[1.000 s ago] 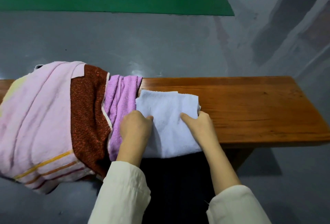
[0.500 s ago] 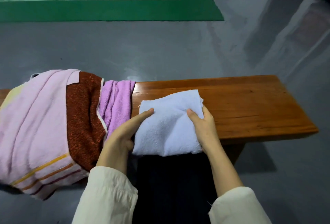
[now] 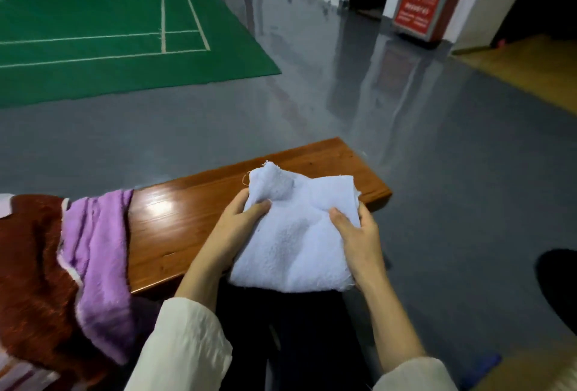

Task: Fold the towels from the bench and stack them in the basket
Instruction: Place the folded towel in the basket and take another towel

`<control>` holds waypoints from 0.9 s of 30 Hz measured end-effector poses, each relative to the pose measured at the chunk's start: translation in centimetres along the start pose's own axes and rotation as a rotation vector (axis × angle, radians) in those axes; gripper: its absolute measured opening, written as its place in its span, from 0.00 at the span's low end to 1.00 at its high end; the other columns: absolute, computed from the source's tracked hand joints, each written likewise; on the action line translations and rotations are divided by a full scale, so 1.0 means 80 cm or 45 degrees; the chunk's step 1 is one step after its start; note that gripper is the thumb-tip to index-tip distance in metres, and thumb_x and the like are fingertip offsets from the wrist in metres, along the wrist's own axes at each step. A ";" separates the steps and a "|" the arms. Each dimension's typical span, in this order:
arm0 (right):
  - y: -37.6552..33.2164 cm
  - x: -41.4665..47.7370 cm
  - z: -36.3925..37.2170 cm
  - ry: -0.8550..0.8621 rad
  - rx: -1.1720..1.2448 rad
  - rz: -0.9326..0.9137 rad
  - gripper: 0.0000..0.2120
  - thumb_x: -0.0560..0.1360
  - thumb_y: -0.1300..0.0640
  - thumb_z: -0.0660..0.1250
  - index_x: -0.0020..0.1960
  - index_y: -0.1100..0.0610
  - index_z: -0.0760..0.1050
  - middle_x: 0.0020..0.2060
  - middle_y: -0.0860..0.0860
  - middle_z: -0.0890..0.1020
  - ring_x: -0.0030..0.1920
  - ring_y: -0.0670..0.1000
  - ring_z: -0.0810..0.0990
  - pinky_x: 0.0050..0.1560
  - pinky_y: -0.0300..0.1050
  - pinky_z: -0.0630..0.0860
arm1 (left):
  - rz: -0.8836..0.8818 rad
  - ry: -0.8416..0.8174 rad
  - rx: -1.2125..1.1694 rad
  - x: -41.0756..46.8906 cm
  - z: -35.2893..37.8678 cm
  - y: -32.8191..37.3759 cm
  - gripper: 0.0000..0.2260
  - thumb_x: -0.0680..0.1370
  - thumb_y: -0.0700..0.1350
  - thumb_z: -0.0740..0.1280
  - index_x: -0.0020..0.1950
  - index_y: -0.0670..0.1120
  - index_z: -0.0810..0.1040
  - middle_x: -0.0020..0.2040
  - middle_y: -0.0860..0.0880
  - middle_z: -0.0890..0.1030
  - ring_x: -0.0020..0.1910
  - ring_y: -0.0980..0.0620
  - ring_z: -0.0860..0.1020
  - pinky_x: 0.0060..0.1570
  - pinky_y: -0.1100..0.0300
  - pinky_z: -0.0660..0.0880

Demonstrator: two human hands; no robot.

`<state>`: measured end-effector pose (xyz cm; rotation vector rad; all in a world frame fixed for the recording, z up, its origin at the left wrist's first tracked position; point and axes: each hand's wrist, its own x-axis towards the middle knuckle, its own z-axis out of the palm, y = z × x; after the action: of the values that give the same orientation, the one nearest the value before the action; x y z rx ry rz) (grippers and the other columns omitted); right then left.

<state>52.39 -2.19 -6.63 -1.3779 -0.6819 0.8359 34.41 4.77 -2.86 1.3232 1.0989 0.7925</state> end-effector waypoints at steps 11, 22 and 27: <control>-0.023 -0.079 -0.223 0.579 0.076 -0.068 0.15 0.77 0.60 0.66 0.63 0.53 0.74 0.54 0.48 0.83 0.54 0.50 0.81 0.55 0.47 0.78 | 0.296 -0.513 0.178 -0.029 0.232 0.022 0.05 0.80 0.44 0.63 0.53 0.49 0.78 0.48 0.54 0.82 0.45 0.62 0.78 0.42 0.70 0.72; 0.000 -0.199 -0.389 1.097 0.094 -0.001 0.18 0.78 0.57 0.65 0.66 0.50 0.71 0.59 0.45 0.78 0.58 0.45 0.77 0.58 0.45 0.75 | 0.257 -1.045 0.305 -0.100 0.440 -0.022 0.06 0.82 0.49 0.59 0.53 0.60 0.72 0.51 0.60 0.78 0.51 0.62 0.77 0.48 0.62 0.71; 0.019 -0.253 -0.449 1.353 -0.034 0.161 0.25 0.79 0.54 0.64 0.74 0.54 0.62 0.68 0.48 0.70 0.65 0.47 0.69 0.57 0.34 0.63 | 0.444 -1.262 0.527 -0.136 0.517 -0.051 0.04 0.81 0.54 0.57 0.54 0.58 0.70 0.49 0.58 0.79 0.50 0.59 0.78 0.49 0.60 0.73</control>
<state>70.78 -38.98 -10.18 -1.6468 0.2229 0.0993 68.96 -20.07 -8.64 1.9694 0.2280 0.0585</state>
